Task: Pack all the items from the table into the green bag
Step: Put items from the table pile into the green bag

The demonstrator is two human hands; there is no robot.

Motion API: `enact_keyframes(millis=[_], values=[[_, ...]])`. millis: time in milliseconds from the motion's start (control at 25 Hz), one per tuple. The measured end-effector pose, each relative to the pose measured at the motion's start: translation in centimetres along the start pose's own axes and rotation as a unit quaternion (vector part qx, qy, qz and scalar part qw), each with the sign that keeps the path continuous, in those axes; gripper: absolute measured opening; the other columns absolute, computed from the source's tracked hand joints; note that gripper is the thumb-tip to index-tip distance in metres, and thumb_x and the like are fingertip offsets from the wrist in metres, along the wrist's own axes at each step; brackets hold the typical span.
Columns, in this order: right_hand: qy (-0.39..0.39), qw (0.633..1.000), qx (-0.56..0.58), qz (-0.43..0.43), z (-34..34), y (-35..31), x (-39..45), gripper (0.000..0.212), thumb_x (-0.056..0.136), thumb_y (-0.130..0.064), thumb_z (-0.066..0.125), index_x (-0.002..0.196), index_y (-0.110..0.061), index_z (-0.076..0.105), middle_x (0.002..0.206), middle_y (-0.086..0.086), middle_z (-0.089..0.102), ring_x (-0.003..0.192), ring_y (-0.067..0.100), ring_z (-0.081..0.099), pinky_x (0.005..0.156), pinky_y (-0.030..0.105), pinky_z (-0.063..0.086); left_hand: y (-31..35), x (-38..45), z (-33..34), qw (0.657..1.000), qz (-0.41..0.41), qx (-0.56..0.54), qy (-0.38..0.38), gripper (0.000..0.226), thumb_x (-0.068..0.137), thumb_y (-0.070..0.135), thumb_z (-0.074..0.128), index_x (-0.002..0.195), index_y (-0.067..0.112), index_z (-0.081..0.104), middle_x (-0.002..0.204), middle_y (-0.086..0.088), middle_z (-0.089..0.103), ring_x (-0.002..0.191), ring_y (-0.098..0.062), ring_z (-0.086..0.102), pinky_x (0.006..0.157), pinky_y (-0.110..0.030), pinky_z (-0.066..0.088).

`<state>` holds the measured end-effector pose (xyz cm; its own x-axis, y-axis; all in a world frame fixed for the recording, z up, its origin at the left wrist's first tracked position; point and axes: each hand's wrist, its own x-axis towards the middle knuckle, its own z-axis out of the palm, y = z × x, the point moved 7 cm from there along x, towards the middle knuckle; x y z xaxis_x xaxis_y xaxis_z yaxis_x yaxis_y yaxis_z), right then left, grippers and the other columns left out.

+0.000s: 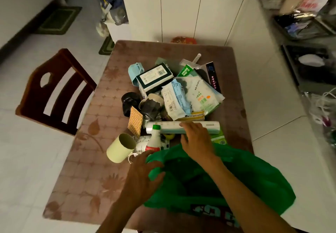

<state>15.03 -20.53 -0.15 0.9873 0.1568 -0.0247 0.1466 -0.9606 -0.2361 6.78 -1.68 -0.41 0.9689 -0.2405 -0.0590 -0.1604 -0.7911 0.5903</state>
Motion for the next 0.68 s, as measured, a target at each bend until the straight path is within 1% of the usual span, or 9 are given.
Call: enact_keyframes(millis=[120, 280, 360, 440, 480, 560, 600, 640, 680], values=[[-0.092, 0.989, -0.116, -0.009, 4.8, 0.6, 5.1, 0.065, 0.081, -0.018, 0.063, 0.139, -0.018, 0.034, 0.142, 0.013, 0.042, 0.129, 0.036, 0.037, 0.105, 0.054, 0.031, 0.7, 1.7, 4.5, 0.98, 0.039, 0.168, -0.097, 0.046, 0.073, 0.045, 0.069, 0.117, 0.035, 0.061, 0.15, -0.008, 0.037, 0.134, -0.034, 0.036, 0.1, -0.051, 0.042], [-0.113, 0.98, -0.16, -0.03, 5.9, 1.1, 6.7, 0.068, 0.073, -0.016, 0.069, 0.133, -0.015, 0.038, 0.137, 0.013, 0.042, 0.122, 0.037, 0.041, 0.098, 0.056, 0.037, 0.4, 2.3, 5.7, 0.988, 0.041, 0.13, -0.079, 0.04, 0.077, 0.026, 0.071, 0.116, 0.02, 0.063, 0.12, -0.005, 0.058, 0.101, -0.024, 0.059, 0.081, -0.037, 0.054], [-0.076, 0.995, -0.07, -0.003, 3.1, 2.5, 6.3, 0.063, 0.073, -0.016, 0.071, 0.128, -0.017, 0.039, 0.131, 0.009, 0.046, 0.117, 0.033, 0.046, 0.094, 0.055, 0.042, 0.6, 2.3, 5.4, 0.991, 0.042, 0.106, -0.071, 0.039, 0.07, 0.022, 0.077, 0.107, 0.015, 0.065, 0.104, -0.005, 0.062, 0.085, -0.022, 0.062, 0.067, -0.033, 0.056], [0.011, 0.985, 0.152, 0.078, -2.3, 5.1, 4.5, 0.056, 0.078, -0.017, 0.072, 0.123, -0.02, 0.04, 0.121, 0.003, 0.051, 0.105, 0.021, 0.054, 0.082, 0.044, 0.054, 0.4, 2.3, 5.1, 0.996, 0.034, 0.056, -0.054, 0.031, 0.071, 0.015, 0.076, 0.1, 0.013, 0.064, 0.097, -0.005, 0.06, 0.072, -0.019, 0.06, 0.057, -0.031, 0.055], [0.053, 0.949, 0.279, 0.136, -5.5, 6.5, 2.3, 0.054, 0.079, -0.015, 0.074, 0.122, -0.021, 0.041, 0.115, -0.004, 0.054, 0.098, 0.01, 0.058, 0.075, 0.032, 0.057, 0.4, 2.3, 4.9, 0.998, 0.037, 0.036, -0.045, 0.026, 0.074, 0.01, 0.072, 0.099, 0.012, 0.064, 0.097, -0.006, 0.06, 0.071, -0.02, 0.06, 0.056, -0.033, 0.055], [0.159, 0.818, 0.508, 0.216, -10.3, 8.5, -2.6, 0.05, 0.077, 0.0, 0.074, 0.112, -0.023, 0.048, 0.101, -0.017, 0.061, 0.083, -0.008, 0.064, 0.064, 0.013, 0.054, 0.6, 2.7, 4.7, 0.998, 0.057, 0.002, -0.028, 0.03, 0.077, 0.0, 0.064, 0.105, 0.01, 0.066, 0.109, -0.01, 0.062, 0.085, -0.024, 0.063, 0.07, -0.035, 0.058], [0.175, 0.768, 0.575, 0.223, -11.4, 8.8, -4.9, 0.051, 0.075, 0.007, 0.072, 0.107, -0.026, 0.051, 0.094, -0.02, 0.066, 0.079, -0.011, 0.065, 0.062, 0.01, 0.052, 0.8, 2.9, 4.6, 0.998, 0.064, -0.002, -0.023, 0.037, 0.075, -0.003, 0.063, 0.11, 0.01, 0.066, 0.116, -0.011, 0.061, 0.093, -0.026, 0.063, 0.079, -0.033, 0.056], [0.148, 0.761, 0.593, 0.217, -11.1, 8.8, -6.8, 0.055, 0.072, 0.011, 0.073, 0.106, -0.027, 0.052, 0.091, -0.021, 0.069, 0.08, -0.012, 0.065, 0.063, 0.008, 0.052, 0.9, 3.1, 4.7, 0.997, 0.067, -0.002, -0.024, 0.045, 0.073, -0.004, 0.064, 0.115, 0.01, 0.064, 0.12, -0.013, 0.06, 0.098, -0.027, 0.061, 0.083, -0.03, 0.052], [0.086, 0.787, 0.575, 0.205, -9.7, 8.6, -8.4, 0.06, 0.069, 0.009, 0.077, 0.11, -0.026, 0.051, 0.095, -0.019, 0.069, 0.083, -0.013, 0.064, 0.066, 0.009, 0.052, 1.1, 3.2, 4.8, 0.997, 0.068, 0.004, -0.026, 0.053, 0.07, -0.004, 0.066, 0.122, 0.009, 0.06, 0.125, -0.014, 0.057, 0.102, -0.028, 0.06, 0.085, -0.028, 0.049]])
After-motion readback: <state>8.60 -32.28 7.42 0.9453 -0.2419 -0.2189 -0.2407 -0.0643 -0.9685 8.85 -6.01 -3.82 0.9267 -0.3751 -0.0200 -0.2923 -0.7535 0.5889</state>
